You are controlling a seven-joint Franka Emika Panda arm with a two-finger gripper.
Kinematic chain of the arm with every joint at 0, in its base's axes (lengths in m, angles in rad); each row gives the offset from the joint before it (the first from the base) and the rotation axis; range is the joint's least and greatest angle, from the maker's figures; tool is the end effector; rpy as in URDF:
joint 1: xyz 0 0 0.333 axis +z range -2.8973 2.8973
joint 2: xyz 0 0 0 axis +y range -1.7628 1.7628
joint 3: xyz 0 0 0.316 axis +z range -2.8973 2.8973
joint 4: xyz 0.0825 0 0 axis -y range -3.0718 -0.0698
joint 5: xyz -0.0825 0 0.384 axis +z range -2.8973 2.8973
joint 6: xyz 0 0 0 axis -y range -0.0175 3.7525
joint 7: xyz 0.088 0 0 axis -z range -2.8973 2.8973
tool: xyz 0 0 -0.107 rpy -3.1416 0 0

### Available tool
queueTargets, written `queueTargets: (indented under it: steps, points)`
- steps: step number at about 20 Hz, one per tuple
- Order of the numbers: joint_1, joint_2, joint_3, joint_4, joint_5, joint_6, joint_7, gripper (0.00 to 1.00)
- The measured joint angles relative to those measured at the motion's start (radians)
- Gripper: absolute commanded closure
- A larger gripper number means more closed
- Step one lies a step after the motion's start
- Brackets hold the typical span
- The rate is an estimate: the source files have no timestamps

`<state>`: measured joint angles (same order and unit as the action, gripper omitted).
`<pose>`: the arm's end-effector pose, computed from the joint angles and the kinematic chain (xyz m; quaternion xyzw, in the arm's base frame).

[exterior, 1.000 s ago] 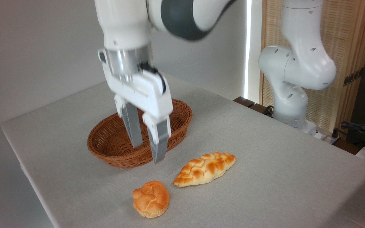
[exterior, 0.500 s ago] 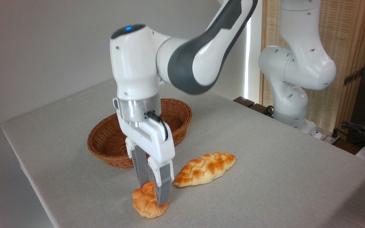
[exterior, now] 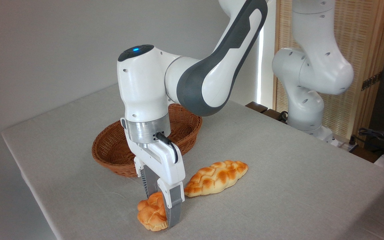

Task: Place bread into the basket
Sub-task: 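Lift the round roll and carry it over the wicker basket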

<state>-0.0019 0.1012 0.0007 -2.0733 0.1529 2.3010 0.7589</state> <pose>0.5779 0.0025 0.3941 -0.9066 0.4130 -0.0363 0.0791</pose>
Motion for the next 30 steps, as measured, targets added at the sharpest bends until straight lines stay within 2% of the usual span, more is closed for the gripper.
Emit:
queueTargets:
  steps: [11, 13, 15, 18, 20, 25, 28, 30]
  points:
    - [0.001, -0.021, 0.007, 0.029, -0.002, -0.001, -0.028, 0.58]
    - [0.000, -0.067, 0.006, 0.065, -0.022, -0.058, -0.045, 0.58]
    - [0.000, -0.137, -0.006, 0.109, -0.066, -0.205, -0.045, 0.58]
    - [-0.003, -0.238, -0.100, 0.152, -0.111, -0.463, -0.047, 0.58]
    - [-0.005, -0.272, -0.197, 0.149, -0.117, -0.562, -0.097, 0.58]
    - [-0.010, -0.248, -0.437, 0.096, -0.118, -0.583, -0.313, 0.58]
    - [-0.010, -0.228, -0.519, 0.040, -0.122, -0.527, -0.402, 0.54]
    - [-0.010, -0.221, -0.544, 0.000, -0.122, -0.503, -0.425, 0.49]
